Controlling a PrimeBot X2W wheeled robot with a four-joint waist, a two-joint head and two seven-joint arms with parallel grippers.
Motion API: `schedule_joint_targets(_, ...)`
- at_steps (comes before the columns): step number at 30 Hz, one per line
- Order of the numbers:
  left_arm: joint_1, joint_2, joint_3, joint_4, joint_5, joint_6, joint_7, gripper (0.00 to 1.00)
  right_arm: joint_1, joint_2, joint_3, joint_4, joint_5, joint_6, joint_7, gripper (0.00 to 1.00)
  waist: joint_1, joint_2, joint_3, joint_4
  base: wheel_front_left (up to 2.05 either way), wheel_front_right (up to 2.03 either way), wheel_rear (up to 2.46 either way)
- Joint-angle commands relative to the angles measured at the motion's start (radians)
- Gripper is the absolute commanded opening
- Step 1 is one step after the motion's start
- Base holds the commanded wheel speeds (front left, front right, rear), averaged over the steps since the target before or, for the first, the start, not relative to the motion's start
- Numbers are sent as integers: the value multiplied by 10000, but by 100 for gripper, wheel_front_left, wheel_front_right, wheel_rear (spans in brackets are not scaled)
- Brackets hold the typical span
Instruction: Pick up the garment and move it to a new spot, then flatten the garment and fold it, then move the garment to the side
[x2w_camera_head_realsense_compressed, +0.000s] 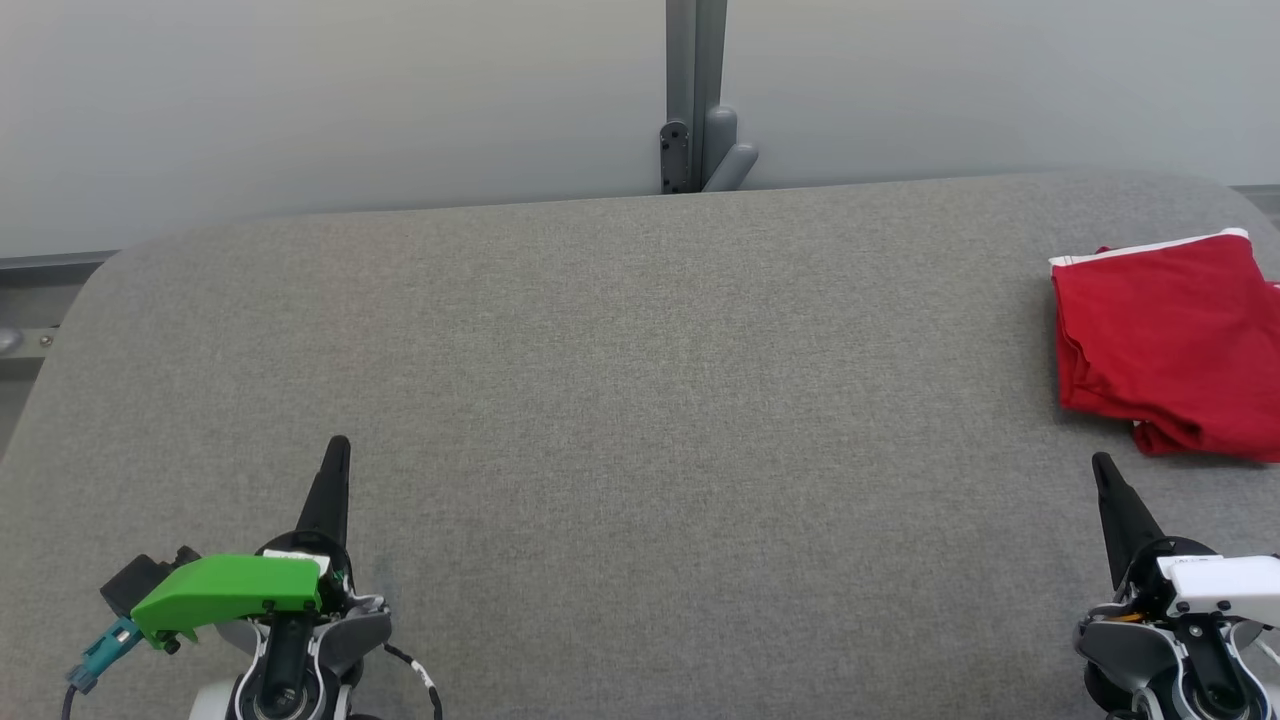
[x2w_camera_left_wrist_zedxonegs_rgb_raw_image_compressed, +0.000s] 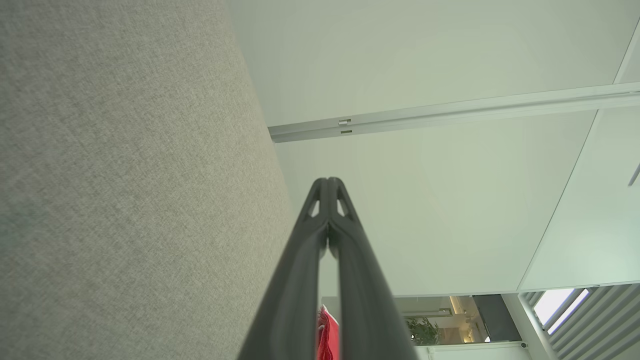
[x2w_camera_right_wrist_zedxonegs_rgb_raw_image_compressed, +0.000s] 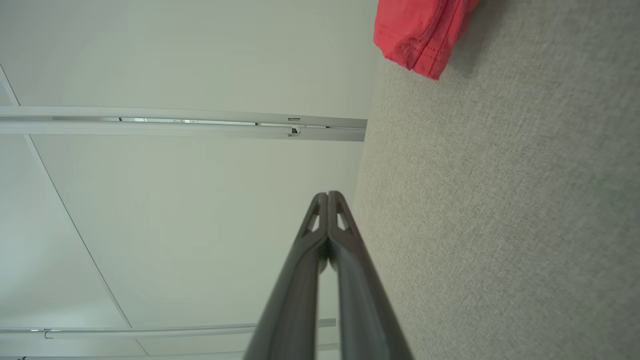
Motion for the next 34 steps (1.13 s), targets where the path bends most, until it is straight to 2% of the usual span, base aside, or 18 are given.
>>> schedule_joint_targets(1,-217,12,52,26,-251,-37,59,0,-160,-16,-77,11,229,4,79,0,0,0,5,-11,0,0,0)
schedule_joint_targets(14,-421,3,121,204,-1103,-117,274,0,-291,21,-322,127,1070,4,365,0,0,0,43,-99,0,0,0)
schedule_joint_targets(34,-412,-9,130,196,-1047,-108,289,0,-292,80,-393,127,925,4,422,0,0,0,43,-99,0,0,0)
